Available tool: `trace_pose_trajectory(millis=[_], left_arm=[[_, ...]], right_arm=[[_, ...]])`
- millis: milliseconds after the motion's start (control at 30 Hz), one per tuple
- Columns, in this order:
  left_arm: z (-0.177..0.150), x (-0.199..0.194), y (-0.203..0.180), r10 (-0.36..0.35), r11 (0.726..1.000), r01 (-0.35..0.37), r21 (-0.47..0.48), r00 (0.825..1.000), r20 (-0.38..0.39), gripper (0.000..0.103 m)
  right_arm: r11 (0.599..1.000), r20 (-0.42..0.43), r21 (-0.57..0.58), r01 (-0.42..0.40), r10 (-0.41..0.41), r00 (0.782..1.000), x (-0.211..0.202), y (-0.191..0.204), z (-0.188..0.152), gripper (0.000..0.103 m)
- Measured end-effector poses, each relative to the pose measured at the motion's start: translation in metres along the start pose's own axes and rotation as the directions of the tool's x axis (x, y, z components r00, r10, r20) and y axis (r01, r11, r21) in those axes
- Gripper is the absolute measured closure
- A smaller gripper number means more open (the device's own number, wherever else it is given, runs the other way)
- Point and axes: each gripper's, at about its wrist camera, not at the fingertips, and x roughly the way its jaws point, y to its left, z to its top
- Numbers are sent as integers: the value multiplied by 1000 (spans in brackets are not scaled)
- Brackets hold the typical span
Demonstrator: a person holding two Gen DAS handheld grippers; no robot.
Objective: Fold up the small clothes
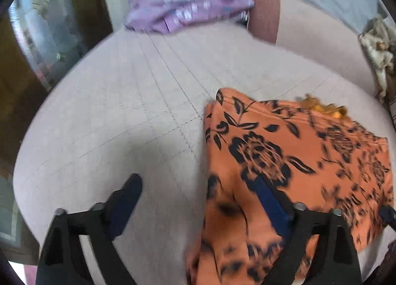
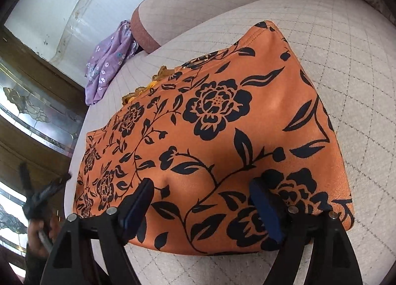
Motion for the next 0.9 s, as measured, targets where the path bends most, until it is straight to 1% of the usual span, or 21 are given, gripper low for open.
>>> trace_pose_trajectory(millis=[33, 67, 100, 133, 167, 200, 233, 300, 333, 367, 400, 433, 467, 500, 533, 567, 633, 700, 733, 800, 900], left_arm=[[9, 15, 1, 0, 1000, 1, 11, 999, -36, 37], [12, 24, 0, 18, 999, -16, 28, 998, -54, 38], [19, 37, 1, 68, 997, -64, 53, 996, -66, 36], [23, 44, 3, 91, 995, -88, 55, 993, -69, 31], [28, 48, 8, 90, 996, -87, 35, 993, -73, 28], [34, 47, 13, 79, 997, -79, 1, 995, -65, 28], [39, 46, 12, 87, 996, -87, 2, 995, -47, 28], [47, 37, 8, 144, 989, -144, 22, 990, 5, 28], [50, 33, 6, 132, 991, -133, 20, 991, 27, 29], [52, 27, 3, 93, 995, -95, 24, 994, 53, 29], [54, 27, -4, 77, 996, -80, 48, 995, 64, 29], [53, 30, -9, 93, 992, -99, 82, 994, 65, 29], [53, 39, -14, 138, 982, -144, 121, 989, 53, 29], [52, 56, -16, 192, 970, -191, 149, 981, 10, 28], [54, 65, -12, 192, 972, -188, 141, 981, -13, 25], [57, 65, -6, 181, 979, -180, 100, 983, 0, 23], [62, 55, 2, 167, 985, -167, 51, 986, -2, 22], [58, 32, 11, 165, 986, -166, 16, 985, 44, 22], [57, 25, 12, 160, 987, -162, 17, 985, 63, 22], [43, 4, 16, 142, 989, -144, 16, 985, 94, 22], [16, -27, 18, 91, 996, -93, 13, 988, 124, 22]], right_arm=[[1000, 2, 1, -2, 2, 1000, 2, 2, 1, 20], [1000, 4, 1, -6, 6, 1000, -4, -2, 2, 20], [1000, 3, 2, -10, 10, 1000, -8, -5, 1, 20], [1000, 2, 4, -15, 15, 1000, -8, -7, 1, 20], [1000, 0, 7, -19, 19, 1000, -7, -8, 2, 20], [1000, -2, 11, -25, 25, 1000, -7, -8, 2, 20], [1000, -3, 13, -28, 28, 1000, -7, -9, 2, 20], [999, -1, 15, -30, 30, 1000, -6, -8, 2, 20], [1000, -2, 14, -27, 27, 1000, -5, -8, 2, 20], [1000, -2, 11, -24, 24, 1000, -5, -7, 2, 19], [1000, -2, 9, -23, 23, 1000, -5, -6, 2, 18], [1000, -1, 10, -24, 24, 1000, -4, -6, 2, 17], [1000, 2, 11, -27, 27, 1000, -4, -6, 1, 17], [1000, 3, 8, -24, 24, 1000, -3, -5, 1, 16], [1000, 2, 5, -20, 20, 1000, -3, -5, 1, 16], [1000, 1, 3, -17, 17, 1000, -3, -4, 1, 16], [1000, -6, 1, -14, 14, 1000, -3, -3, 2, 16], [1000, -6, 4, -21, 21, 1000, -3, -4, 2, 16], [1000, -5, 7, -24, 24, 1000, -3, -5, 2, 16], [1000, -2, 7, -18, 18, 1000, -3, -5, 2, 16], [1000, 3, 7, 4, -4, 1000, -2, -2, 1, 16]])
